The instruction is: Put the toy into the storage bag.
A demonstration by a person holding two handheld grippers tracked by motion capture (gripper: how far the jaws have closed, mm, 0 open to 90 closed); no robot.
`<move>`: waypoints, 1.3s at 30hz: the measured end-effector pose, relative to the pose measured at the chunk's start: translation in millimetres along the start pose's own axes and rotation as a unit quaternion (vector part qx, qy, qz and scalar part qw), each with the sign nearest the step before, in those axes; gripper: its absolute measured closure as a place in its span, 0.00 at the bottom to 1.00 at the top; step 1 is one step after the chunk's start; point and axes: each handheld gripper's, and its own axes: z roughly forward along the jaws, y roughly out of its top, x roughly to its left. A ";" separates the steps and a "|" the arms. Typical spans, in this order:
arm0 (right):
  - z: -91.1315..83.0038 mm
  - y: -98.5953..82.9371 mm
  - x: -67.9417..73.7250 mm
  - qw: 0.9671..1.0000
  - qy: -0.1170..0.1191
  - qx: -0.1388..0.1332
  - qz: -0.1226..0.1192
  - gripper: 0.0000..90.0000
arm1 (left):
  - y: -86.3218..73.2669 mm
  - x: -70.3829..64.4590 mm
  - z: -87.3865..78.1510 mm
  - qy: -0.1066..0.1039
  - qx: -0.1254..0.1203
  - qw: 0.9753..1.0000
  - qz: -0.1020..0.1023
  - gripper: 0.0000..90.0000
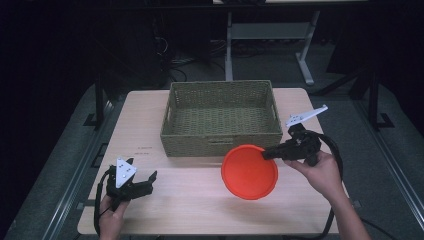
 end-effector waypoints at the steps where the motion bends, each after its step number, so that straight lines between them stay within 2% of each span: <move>1: -1.0 2.6 0.4 1.000 -0.002 0.000 -0.002 0.91 | -0.1 -0.5 0.1 0.000 -0.001 1.000 -0.003 0.14; 16: -26.1 40.7 -3.2 1.000 -0.024 -0.016 -0.003 0.91 | 0.1 0.0 -0.1 -0.001 -0.001 1.000 -0.002 0.14; 26: -31.3 69.6 -3.4 0.999 -0.037 -0.014 -0.007 0.91 | -0.1 0.1 -0.2 -0.002 -0.001 1.000 -0.001 0.14; 39: -26.7 110.4 -12.5 0.998 -0.059 -0.008 -0.002 0.91 | -1.2 1.7 0.3 -0.002 -0.005 1.000 -0.008 0.14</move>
